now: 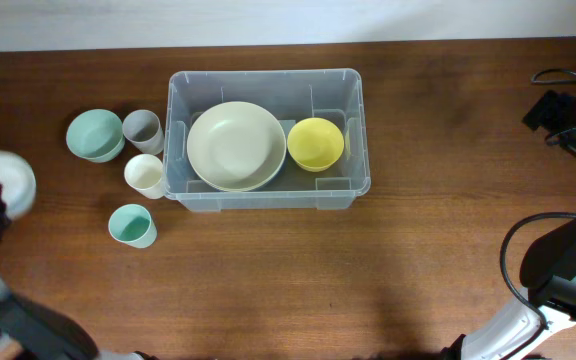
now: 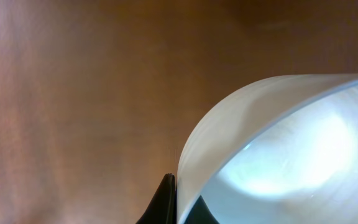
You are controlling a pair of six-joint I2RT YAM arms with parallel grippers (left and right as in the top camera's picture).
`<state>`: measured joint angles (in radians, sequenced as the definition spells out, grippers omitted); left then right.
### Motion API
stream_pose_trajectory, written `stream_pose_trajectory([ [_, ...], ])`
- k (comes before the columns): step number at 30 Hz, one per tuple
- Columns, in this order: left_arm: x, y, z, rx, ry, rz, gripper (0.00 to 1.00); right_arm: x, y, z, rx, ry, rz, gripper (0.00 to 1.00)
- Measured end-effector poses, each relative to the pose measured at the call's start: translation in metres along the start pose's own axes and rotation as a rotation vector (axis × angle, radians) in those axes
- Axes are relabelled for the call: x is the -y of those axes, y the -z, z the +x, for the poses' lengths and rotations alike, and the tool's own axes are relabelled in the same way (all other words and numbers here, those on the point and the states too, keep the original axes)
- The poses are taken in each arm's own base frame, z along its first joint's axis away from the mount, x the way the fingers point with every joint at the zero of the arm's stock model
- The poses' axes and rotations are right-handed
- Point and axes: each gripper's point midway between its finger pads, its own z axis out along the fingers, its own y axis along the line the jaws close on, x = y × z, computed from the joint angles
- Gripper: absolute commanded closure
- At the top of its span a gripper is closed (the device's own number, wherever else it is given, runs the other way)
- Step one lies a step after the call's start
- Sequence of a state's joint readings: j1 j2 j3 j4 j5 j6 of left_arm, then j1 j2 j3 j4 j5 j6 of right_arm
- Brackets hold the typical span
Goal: Pack container
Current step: 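Grip the white bowl rim with the left gripper and lift, then carry the white bowl over the container's right side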
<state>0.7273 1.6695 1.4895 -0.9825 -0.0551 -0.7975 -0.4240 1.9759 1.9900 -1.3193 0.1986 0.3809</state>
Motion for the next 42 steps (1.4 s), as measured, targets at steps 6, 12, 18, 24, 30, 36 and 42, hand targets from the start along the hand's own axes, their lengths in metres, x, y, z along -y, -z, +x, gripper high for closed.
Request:
stream_pose_trajectory([
  [6,0.095,0.137,0.035,0.213,-0.261,0.407,0.99,0.000,0.000,0.000,0.000,0.000,0.000,0.01],
  [12,0.164,0.239,0.157,0.187,-0.565,0.806,0.99,0.000,0.000,0.000,0.000,0.001,0.000,0.01],
  [18,0.212,0.250,0.304,0.035,-0.819,0.977,0.99,0.000,0.000,0.000,0.000,0.001,0.000,0.01],
  [24,0.225,0.172,0.419,-0.104,-1.007,0.869,0.99,0.000,0.000,0.000,0.000,0.000,0.000,0.01],
  [30,0.210,0.106,0.487,-0.176,-1.141,0.754,0.99,0.000,0.000,0.000,0.000,0.000,0.000,0.01],
  [36,0.196,0.081,0.514,-0.207,-1.203,0.701,0.99,0.000,0.000,0.000,0.000,0.000,0.000,0.01],
  [42,0.196,0.076,0.513,-0.197,-1.214,0.690,0.99,0.000,0.000,0.000,0.000,0.000,0.000,0.01],
])
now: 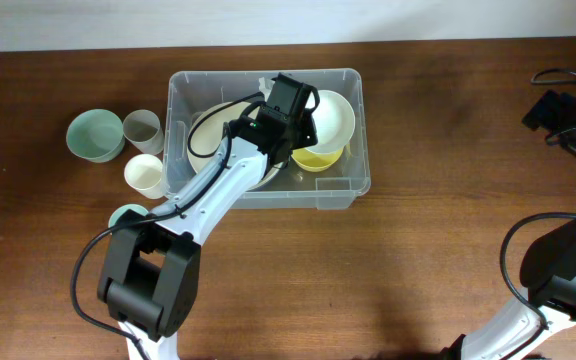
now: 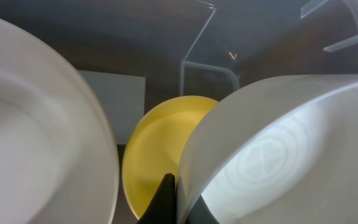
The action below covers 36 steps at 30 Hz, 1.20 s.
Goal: Pack container
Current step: 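Carry the white bowl over the container's right side, then lower the white bowl onto the yellow bowl and release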
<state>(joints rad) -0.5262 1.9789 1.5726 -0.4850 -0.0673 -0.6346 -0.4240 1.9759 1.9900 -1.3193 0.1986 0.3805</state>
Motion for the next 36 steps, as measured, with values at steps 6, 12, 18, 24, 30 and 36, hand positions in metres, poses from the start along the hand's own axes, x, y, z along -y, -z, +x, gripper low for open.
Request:
stream_pose_trajectory([
  [6,-0.006,0.000,0.001,0.000,-0.008,-0.029,0.99,0.000,0.000,0.000,0.000,0.000,0.000,0.01],
  [12,-0.012,-0.010,0.010,-0.027,-0.011,-0.053,0.99,0.000,0.000,0.000,0.000,0.000,0.000,0.01],
  [18,-0.019,-0.024,0.021,-0.063,-0.015,-0.078,0.96,0.000,0.000,0.000,0.000,0.000,0.000,0.01],
  [24,-0.022,-0.023,0.025,-0.076,-0.017,-0.088,0.91,0.000,0.000,0.000,0.000,0.000,0.000,0.01],
  [30,-0.022,-0.023,0.025,-0.076,-0.020,-0.088,0.84,0.000,0.000,0.000,0.000,0.000,0.000,0.01],
  [36,-0.022,-0.023,0.025,-0.076,-0.020,-0.088,0.84,0.000,0.000,0.000,0.000,0.000,0.000,0.01],
])
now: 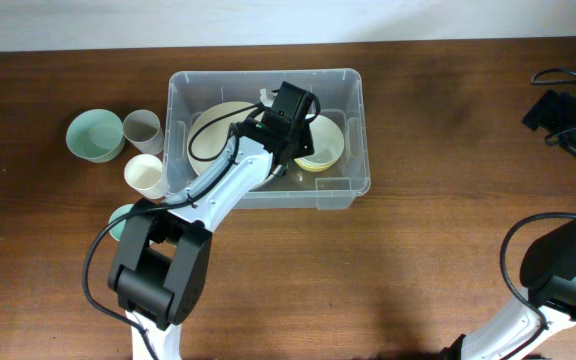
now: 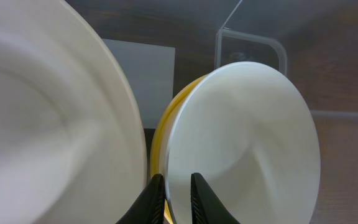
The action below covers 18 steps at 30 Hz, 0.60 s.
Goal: Pack container
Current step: 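Lower the white bowl onto the yellow bowl and release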
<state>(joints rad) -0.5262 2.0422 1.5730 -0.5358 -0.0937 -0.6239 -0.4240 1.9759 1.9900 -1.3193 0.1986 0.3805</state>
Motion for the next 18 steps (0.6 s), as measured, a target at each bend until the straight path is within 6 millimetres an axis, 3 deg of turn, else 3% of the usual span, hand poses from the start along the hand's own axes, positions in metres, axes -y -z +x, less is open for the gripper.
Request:
stream_pose_trajectory([
  [6,0.0000,-0.0001,0.0002,-0.001,0.000,0.000,0.82,0.0000,0.0000,0.0000,0.000,0.000,0.000,0.01],
  [10,0.0002,0.0000,-0.0004,0.002,-0.005,0.001,0.93,0.0000,0.0000,0.0000,0.000,0.000,0.000,0.01],
  [18,0.0008,-0.0001,-0.0089,0.032,-0.005,0.008,0.96,0.0000,0.0000,0.0000,0.000,0.000,0.000,0.01],
])
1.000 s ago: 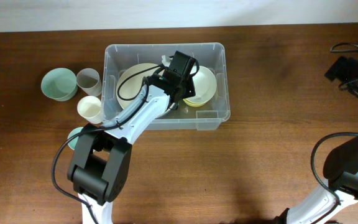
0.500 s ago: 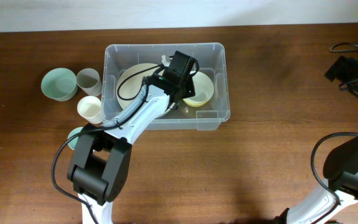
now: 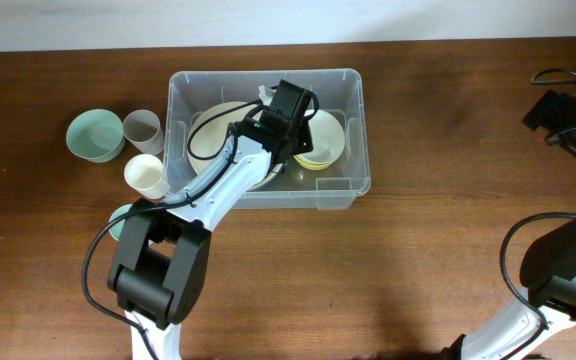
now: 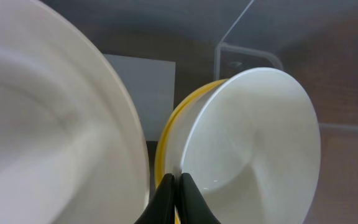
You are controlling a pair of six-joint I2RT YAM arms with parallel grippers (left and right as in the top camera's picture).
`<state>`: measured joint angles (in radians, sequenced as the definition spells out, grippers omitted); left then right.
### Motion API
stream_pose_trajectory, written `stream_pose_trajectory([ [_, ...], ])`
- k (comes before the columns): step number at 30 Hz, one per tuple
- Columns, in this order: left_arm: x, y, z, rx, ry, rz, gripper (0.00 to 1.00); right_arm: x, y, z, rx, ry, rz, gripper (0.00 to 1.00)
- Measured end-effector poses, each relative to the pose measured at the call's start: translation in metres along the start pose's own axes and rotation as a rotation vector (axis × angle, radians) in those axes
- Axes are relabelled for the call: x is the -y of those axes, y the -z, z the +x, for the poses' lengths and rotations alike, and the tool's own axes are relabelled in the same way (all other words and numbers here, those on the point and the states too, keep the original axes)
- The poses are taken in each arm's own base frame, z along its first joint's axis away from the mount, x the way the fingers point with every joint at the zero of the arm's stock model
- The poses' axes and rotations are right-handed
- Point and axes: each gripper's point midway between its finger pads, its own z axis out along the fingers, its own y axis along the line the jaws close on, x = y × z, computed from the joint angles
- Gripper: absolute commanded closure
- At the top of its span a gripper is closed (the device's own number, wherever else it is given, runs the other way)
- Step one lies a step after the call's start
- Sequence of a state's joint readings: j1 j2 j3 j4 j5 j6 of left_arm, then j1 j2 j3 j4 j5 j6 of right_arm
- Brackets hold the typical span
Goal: Pack container
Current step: 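Lower the white bowl onto the yellow bowl and release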
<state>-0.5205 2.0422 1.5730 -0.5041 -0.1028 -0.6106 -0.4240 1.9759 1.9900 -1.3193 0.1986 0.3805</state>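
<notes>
The clear plastic container [image 3: 198, 76] holds a cream plate [image 3: 216, 135] and, at its right end, a white bowl [image 3: 326, 133] nested in a yellow bowl [image 3: 318, 162]. My left gripper [image 3: 290, 118] reaches into the container between plate and bowls. In the left wrist view its jaws [image 4: 174, 186] are pressed together just in front of the white bowl's [image 4: 253, 137] rim, with nothing between them. A thin edge of the yellow bowl [image 4: 166, 134] shows beside the plate [image 4: 42, 137]. My right gripper [image 3: 548, 108] sits at the far right; its jaws are unclear.
Left of the container stand a teal bowl [image 3: 94, 135], a grey cup [image 3: 141, 128], a cream cup [image 3: 146, 175] and a teal cup [image 3: 120, 218] partly under my left arm. Cables lie at the table's right edge.
My left gripper's fingers were spread either side of the white bowl's rim; now they are shut together with nothing in them. The white bowl stays nested in the yellow one.
My left gripper held the white bowl at the table's far left. Then it held the bowl over the yellow bowl inside the container. Then the bowl lay in the yellow bowl with the fingers open, and now the fingers are shut and empty.
</notes>
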Motion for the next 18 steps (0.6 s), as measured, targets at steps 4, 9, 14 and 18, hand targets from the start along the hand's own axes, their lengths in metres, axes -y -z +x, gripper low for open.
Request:
stream_pose_trajectory([
  [4,0.000,0.000,0.000,0.002,-0.006,0.000,0.96,0.000,0.000,0.000,0.000,0.000,0.000,0.01],
  [9,0.001,0.000,-0.001,0.002,-0.009,0.004,0.98,0.000,0.000,0.000,0.000,0.000,0.000,0.01],
  [14,0.006,0.000,0.003,-0.022,-0.009,0.038,0.98,0.000,0.000,0.000,0.000,0.000,0.000,0.01],
  [18,0.012,0.000,0.006,-0.039,-0.008,0.069,0.98,0.000,0.000,0.000,0.000,0.000,0.000,0.01],
])
